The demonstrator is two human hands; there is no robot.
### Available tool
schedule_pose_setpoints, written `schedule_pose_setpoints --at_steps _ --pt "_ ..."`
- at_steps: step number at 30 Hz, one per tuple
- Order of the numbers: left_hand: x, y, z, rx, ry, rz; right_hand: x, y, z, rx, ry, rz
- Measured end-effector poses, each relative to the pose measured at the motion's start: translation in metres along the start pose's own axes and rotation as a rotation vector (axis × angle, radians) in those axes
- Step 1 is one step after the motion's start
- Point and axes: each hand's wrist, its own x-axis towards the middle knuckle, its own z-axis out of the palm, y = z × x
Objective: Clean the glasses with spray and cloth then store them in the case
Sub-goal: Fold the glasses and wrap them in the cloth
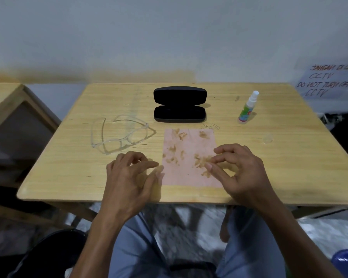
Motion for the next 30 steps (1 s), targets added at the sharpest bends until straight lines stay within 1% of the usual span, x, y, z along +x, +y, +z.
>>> schedule_pose_setpoints --at_steps 2,4,6,7,9,11,13,16,20,25,27,30 --pt "0.005 -0.002 -0.011 -0.015 0.149 0.0 0.014 -0.011 0.005 0.033 0.01 -0.017" --pt "0.013 -0.005 -0.027 -0.009 0.3 -0.058 0.032 -0.026 0.014 0.077 -0.002 0.012" --pt "0.022 -0.014 -0.043 0.016 0.397 -0.186 0.05 -0.041 0.028 0.111 -0.019 0.043" --pt "0.027 -0.023 -0.048 0.031 0.414 -0.266 0.059 -0.049 0.036 0.128 -0.029 0.058" --pt "0.036 -0.043 -0.057 0.071 0.389 -0.421 0.077 -0.063 0.054 0.182 -0.06 0.101" --pt "0.042 -0.061 -0.062 0.078 0.349 -0.536 0.095 -0.074 0.071 0.225 -0.075 0.13" --pt "0.046 -0.069 -0.065 0.014 0.332 -0.612 0.112 -0.082 0.086 0.228 -0.08 0.152" --pt "0.053 -0.072 -0.065 -0.122 0.248 -0.683 0.133 -0.087 0.104 0.227 -0.125 0.225" --pt "0.059 -0.073 -0.062 -0.294 0.206 -0.733 0.143 -0.089 0.119 0.259 -0.186 0.286" --pt "0.058 -0.071 -0.062 -0.47 0.223 -0.727 0.133 -0.087 0.112 0.341 -0.171 0.266" --pt "0.055 -0.065 -0.064 -0.527 0.228 -0.695 0.122 -0.086 0.096 0.351 -0.186 0.223" --pt "0.049 -0.047 -0.065 -0.555 0.216 -0.58 0.101 -0.079 0.065 0.311 -0.214 0.152"
